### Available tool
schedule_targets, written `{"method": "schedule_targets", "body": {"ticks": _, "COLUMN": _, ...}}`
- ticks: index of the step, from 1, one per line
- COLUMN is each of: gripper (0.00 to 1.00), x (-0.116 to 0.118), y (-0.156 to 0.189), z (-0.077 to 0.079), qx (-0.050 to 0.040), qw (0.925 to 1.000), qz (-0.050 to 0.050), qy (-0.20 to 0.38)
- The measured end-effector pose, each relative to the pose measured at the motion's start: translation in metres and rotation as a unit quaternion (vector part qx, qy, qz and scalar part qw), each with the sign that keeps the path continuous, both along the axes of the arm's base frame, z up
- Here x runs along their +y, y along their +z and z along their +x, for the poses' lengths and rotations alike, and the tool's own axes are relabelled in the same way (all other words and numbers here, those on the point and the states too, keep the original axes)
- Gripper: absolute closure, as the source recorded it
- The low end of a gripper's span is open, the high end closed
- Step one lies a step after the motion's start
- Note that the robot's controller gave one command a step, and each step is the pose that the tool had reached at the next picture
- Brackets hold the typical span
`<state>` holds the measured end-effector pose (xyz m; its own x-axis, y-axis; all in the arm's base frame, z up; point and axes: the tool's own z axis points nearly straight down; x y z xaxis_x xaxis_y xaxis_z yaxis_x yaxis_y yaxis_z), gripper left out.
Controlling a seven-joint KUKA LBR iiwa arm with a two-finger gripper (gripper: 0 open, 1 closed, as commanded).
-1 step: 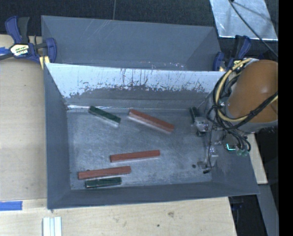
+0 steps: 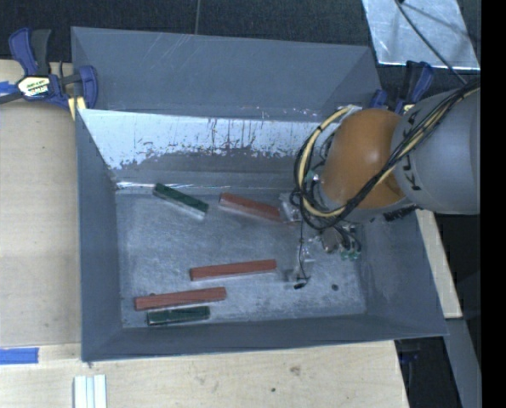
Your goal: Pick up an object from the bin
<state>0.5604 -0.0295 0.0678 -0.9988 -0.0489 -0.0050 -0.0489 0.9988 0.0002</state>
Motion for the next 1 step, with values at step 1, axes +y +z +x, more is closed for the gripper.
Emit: {"method": "schedule_targets", "body": {"ticks": 1, "gripper": 0.0, "x": 0.0439, "y": 0.0021, "z": -0.0368, "qx": 0.0032, "qw": 0.9998, "qz": 0.0, "qy": 0.021}}
